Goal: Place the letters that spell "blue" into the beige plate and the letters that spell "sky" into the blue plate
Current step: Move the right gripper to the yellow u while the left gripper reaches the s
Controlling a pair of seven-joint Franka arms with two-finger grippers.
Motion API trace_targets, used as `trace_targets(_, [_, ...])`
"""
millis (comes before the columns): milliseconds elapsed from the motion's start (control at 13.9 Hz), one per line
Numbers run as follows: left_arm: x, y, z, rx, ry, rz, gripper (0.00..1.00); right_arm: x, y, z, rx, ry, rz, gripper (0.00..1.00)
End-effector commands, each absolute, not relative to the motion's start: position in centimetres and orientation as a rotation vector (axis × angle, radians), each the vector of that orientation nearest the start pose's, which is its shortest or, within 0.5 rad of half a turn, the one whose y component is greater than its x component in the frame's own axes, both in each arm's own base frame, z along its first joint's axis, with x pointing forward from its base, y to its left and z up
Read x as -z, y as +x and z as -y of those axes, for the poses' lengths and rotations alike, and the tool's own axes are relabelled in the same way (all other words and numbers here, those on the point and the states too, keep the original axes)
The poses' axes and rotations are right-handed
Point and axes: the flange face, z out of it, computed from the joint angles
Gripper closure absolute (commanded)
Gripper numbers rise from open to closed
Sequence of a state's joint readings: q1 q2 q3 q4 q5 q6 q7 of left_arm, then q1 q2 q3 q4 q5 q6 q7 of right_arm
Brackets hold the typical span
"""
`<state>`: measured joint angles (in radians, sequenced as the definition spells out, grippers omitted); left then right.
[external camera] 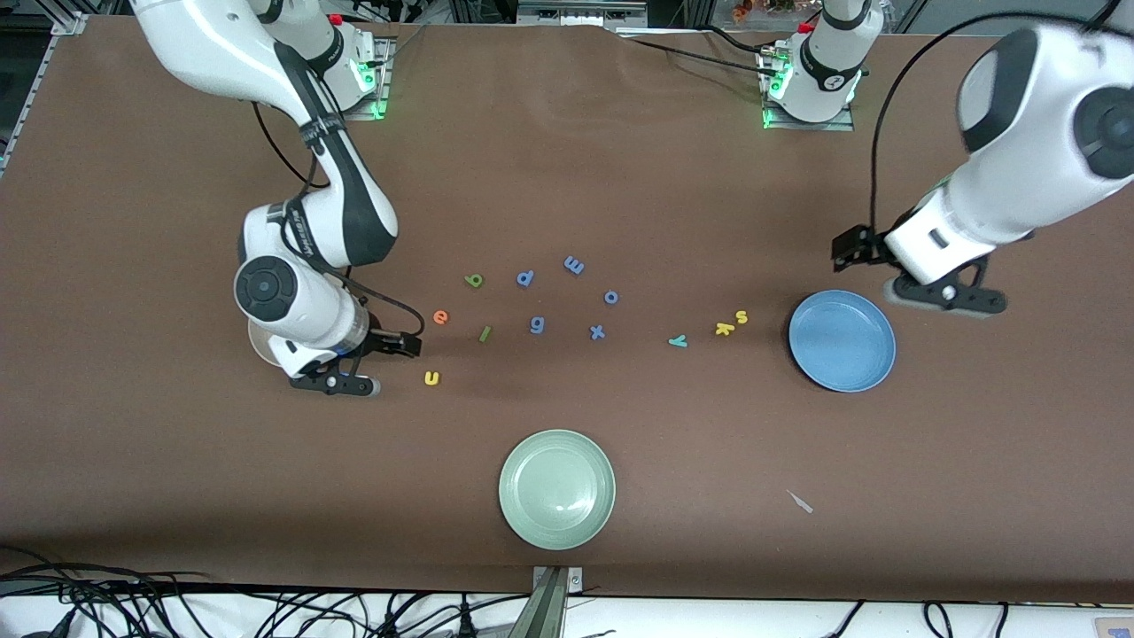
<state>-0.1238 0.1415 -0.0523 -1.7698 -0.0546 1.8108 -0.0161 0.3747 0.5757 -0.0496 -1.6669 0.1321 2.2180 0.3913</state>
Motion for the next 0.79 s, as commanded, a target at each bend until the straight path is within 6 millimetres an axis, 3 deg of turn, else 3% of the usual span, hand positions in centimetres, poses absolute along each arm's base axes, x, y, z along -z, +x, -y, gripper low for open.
trace_targets(0, [-43.3,58.9,12.8,-0.219,-3.177,-0.278,0.0,-23.5,64.4,-24.1,-0.05,-3.051,-0.276,0.0])
trace_targets(289, [-37.7,59.8,14.3,-0.321,-3.159,-0.306,0.0,-18.4,64.3,-25.0,-0.006,-3.055,-0.292,0.0])
trace_targets(433, [-32.9,60.3,14.9,-0.398,-3.145,-0.311,0.0,-18.2,65.0,-25.4,0.02,-3.048,-0.28,0.0])
trace_targets(722, [-28.4,60.8,16.8,-0.383,-3.142,-0.351,0.0,-16.8,65.4,-25.7,0.015,-3.049,-0.282,0.0])
